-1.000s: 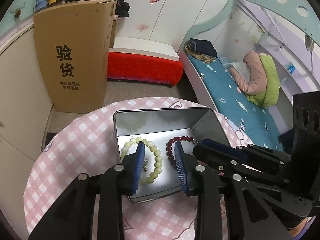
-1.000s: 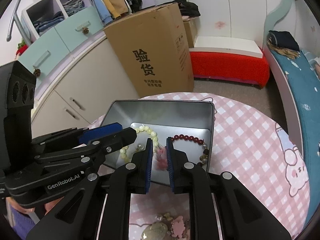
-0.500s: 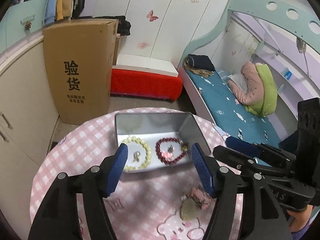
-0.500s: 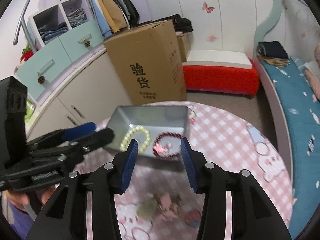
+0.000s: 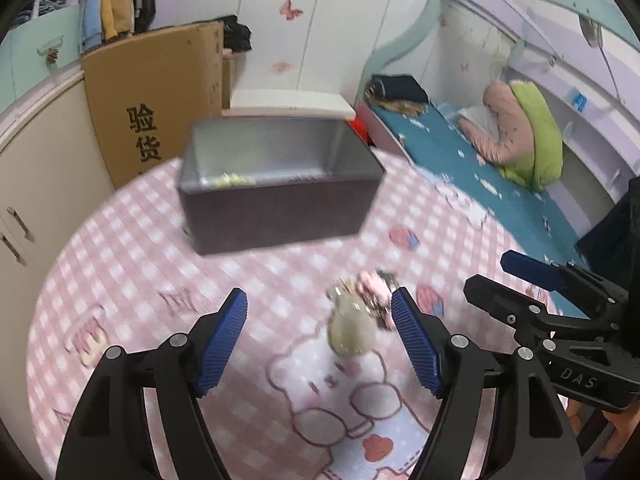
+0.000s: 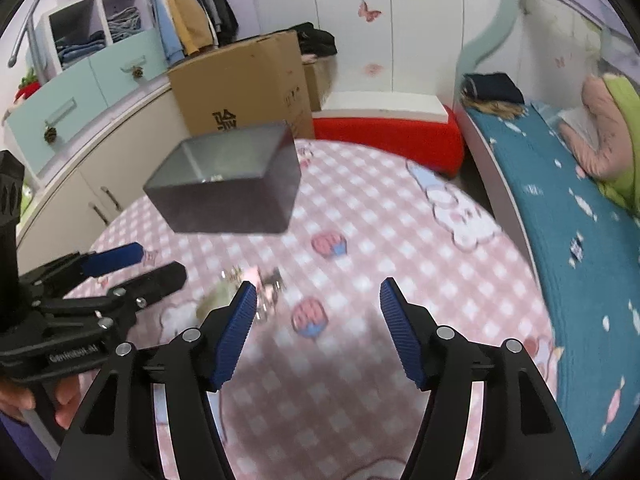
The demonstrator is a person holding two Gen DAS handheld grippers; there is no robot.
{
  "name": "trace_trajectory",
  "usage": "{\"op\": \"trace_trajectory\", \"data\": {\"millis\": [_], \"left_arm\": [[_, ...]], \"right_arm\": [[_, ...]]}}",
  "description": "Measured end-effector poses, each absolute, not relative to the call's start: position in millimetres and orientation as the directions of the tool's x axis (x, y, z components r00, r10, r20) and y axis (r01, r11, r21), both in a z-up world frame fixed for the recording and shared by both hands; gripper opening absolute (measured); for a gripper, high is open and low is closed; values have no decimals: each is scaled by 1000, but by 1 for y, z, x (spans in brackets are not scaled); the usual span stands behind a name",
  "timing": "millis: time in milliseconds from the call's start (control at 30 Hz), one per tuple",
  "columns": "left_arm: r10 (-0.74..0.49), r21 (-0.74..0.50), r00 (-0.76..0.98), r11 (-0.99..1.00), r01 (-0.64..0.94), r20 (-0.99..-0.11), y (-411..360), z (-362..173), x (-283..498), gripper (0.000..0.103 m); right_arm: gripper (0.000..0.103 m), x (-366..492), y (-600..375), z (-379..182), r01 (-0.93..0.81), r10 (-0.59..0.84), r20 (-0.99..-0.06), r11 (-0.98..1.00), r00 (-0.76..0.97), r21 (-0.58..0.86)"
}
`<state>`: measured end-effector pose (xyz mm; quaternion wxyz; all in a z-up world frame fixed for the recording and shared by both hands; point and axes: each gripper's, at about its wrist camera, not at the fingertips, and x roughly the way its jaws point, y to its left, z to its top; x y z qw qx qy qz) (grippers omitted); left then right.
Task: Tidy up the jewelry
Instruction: 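Move the left gripper to the green jade pendant while the right reaches the pink charms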
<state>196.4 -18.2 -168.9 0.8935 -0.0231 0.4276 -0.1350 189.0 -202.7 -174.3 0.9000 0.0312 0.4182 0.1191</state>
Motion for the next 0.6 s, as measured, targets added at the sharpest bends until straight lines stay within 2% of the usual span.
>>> {"op": "trace_trajectory", "data": {"millis": [100,367,467,567,600], "left_arm": [[-216,-101,584,970,223,-783,-30,-183,195,72],[-199,-85,553,971,226,-809,-38,-201,200,72],[-174,-49,559,972,231,-811,-40,-202,201,69],[-151,-15,569,972,236,-808,-42,-202,201,60],[-139,4,576,971,240,-806,-43,-203,200,53]], "right_arm": [[63,184,-207,-186,-175,242,-754,970,611,169],[63,180,-211,-197,-173,259,-759,966,598,193],[63,181,-211,-197,-173,263,-757,965,598,198],[63,182,-209,-198,-178,264,-757,964,597,196],[63,183,-208,-197,-180,265,-758,964,597,195]]}}
